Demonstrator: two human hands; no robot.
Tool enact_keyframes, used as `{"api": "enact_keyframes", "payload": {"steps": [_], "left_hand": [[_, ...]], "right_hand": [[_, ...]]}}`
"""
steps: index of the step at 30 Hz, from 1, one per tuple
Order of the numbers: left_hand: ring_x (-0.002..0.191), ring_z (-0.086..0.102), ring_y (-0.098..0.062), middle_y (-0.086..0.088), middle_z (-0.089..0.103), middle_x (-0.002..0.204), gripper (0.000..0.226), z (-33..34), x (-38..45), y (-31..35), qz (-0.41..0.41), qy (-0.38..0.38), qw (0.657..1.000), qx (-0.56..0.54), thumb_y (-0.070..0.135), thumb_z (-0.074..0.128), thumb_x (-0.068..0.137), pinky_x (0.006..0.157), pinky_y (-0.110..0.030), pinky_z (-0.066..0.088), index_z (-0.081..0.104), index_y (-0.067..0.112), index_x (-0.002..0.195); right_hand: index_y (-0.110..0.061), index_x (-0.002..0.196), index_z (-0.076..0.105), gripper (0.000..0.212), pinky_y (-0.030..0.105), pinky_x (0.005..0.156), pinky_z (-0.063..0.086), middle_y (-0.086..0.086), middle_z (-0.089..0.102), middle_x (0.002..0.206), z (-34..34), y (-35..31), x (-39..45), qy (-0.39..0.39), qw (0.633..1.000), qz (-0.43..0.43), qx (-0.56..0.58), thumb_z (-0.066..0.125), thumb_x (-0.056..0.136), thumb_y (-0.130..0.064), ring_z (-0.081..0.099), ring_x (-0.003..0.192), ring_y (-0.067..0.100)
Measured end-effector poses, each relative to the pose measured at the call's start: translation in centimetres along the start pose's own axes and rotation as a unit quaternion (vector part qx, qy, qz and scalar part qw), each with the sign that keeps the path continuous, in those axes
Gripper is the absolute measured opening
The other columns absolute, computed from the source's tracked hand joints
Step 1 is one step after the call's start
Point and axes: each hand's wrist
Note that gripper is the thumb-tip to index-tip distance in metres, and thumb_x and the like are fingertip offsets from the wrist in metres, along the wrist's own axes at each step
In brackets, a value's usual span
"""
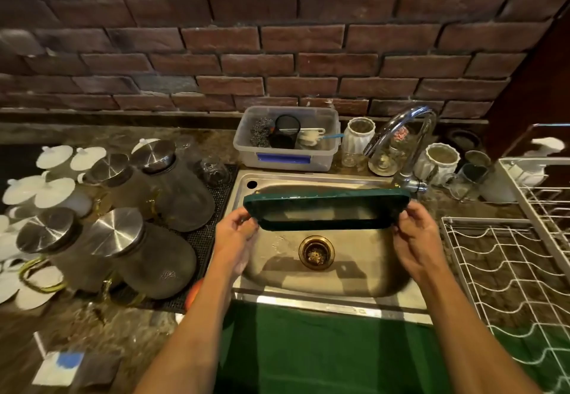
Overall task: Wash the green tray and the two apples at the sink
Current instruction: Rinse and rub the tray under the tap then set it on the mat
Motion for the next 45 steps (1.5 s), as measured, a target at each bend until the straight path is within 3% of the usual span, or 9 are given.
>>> {"api": "enact_keyframes", "payload": {"steps": [6, 9, 11, 15, 18, 23, 29, 34, 45], "left_hand": [[0.106, 0.068, -0.026, -0.011, 0.072, 0.108, 0.020, 0.0, -2.2, -0.7, -0.017, 0.087, 0.990, 0.107, -0.001, 0.056, 0.096, 0.094, -0.043, 0.055, 0.070, 0.012, 0.102], [0.093, 0.068, -0.020, 0.000, 0.072, 0.096, 0.018, -0.5, -3.8, -1.2, -0.040, 0.119, 0.981, 0.144, 0.005, 0.060, 0.096, 0.080, -0.034, 0.057, 0.068, 0.020, 0.094], [0.084, 0.069, -0.016, 0.000, 0.073, 0.091, 0.015, -0.9, -4.9, -1.6, -0.069, 0.127, 0.976, 0.163, 0.007, 0.061, 0.096, 0.065, -0.027, 0.055, 0.069, 0.019, 0.095], [0.066, 0.064, -0.018, -0.006, 0.072, 0.074, 0.021, -2.1, -7.5, -2.9, -0.140, 0.113, 0.965, 0.191, 0.005, 0.058, 0.097, 0.061, -0.032, 0.051, 0.069, 0.012, 0.080], [0.055, 0.050, -0.019, -0.007, 0.056, 0.061, 0.029, -2.9, -9.9, -4.0, -0.168, 0.116, 0.945, 0.255, -0.001, 0.056, 0.095, 0.051, -0.028, 0.037, 0.061, 0.010, 0.069], [0.068, 0.049, -0.023, -0.010, 0.055, 0.073, 0.020, -3.6, -13.5, -6.2, -0.190, 0.138, 0.913, 0.334, 0.005, 0.055, 0.096, 0.058, -0.032, 0.037, 0.063, 0.007, 0.077], [0.080, 0.061, -0.020, -0.004, 0.064, 0.082, 0.021, -3.8, -15.7, -7.2, -0.180, 0.131, 0.861, 0.458, 0.011, 0.054, 0.099, 0.064, -0.032, 0.045, 0.066, 0.013, 0.082], [0.104, 0.062, -0.030, -0.013, 0.065, 0.111, 0.017, -3.4, -16.2, -7.2, -0.169, 0.121, 0.804, 0.557, 0.012, 0.056, 0.097, 0.083, -0.036, 0.048, 0.067, 0.009, 0.110], [0.100, 0.063, -0.029, -0.012, 0.064, 0.108, 0.009, -3.2, -17.0, -7.0, -0.157, 0.100, 0.759, 0.624, 0.012, 0.056, 0.095, 0.083, -0.040, 0.054, 0.062, 0.010, 0.102]], "right_hand": [[-0.025, 0.094, 0.075, 0.035, 0.025, 0.072, 0.055, 0.001, 0.073, 0.100, 0.7, 0.1, -3.3, 0.071, 0.992, -0.017, -0.107, 0.050, 0.097, -0.001, 0.068, 0.093, 0.014], [-0.026, 0.087, 0.075, 0.033, 0.026, 0.067, 0.055, -0.004, 0.075, 0.090, 0.4, 1.0, -5.5, 0.101, 0.986, 0.011, -0.135, 0.052, 0.098, -0.005, 0.069, 0.084, 0.012], [-0.024, 0.087, 0.074, 0.029, 0.032, 0.069, 0.055, 0.001, 0.074, 0.094, -0.2, 1.8, -7.1, 0.121, 0.980, 0.038, -0.156, 0.053, 0.098, -0.006, 0.068, 0.087, 0.017], [-0.014, 0.095, 0.071, 0.017, 0.045, 0.082, 0.056, 0.014, 0.072, 0.102, -1.3, 3.7, -10.6, 0.169, 0.960, 0.079, -0.207, 0.056, 0.097, -0.006, 0.066, 0.091, 0.028], [-0.013, 0.092, 0.072, 0.017, 0.046, 0.084, 0.057, 0.013, 0.072, 0.098, -2.0, 5.0, -13.2, 0.184, 0.943, 0.105, -0.255, 0.058, 0.095, -0.004, 0.066, 0.089, 0.026], [-0.006, 0.088, 0.073, 0.013, 0.053, 0.086, 0.055, 0.018, 0.073, 0.093, -3.5, 7.0, -15.7, 0.197, 0.912, 0.141, -0.331, 0.061, 0.093, -0.004, 0.066, 0.089, 0.034], [-0.006, 0.080, 0.071, 0.018, 0.047, 0.077, 0.056, 0.017, 0.073, 0.082, -4.4, 8.6, -17.5, 0.185, 0.893, 0.160, -0.377, 0.059, 0.094, -0.004, 0.066, 0.076, 0.029], [-0.011, 0.077, 0.070, 0.020, 0.039, 0.067, 0.053, 0.010, 0.070, 0.074, -4.7, 9.5, -18.3, 0.177, 0.870, 0.160, -0.431, 0.060, 0.094, -0.009, 0.064, 0.072, 0.024], [-0.010, 0.068, 0.068, 0.024, 0.027, 0.057, 0.041, 0.009, 0.067, 0.066, -4.4, 9.6, -19.1, 0.169, 0.845, 0.157, -0.483, 0.062, 0.092, -0.009, 0.061, 0.066, 0.020]]}}
Point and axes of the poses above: each hand's wrist, its own x-axis towards the middle knuckle, its own z-axis out of the palm, y = z × x
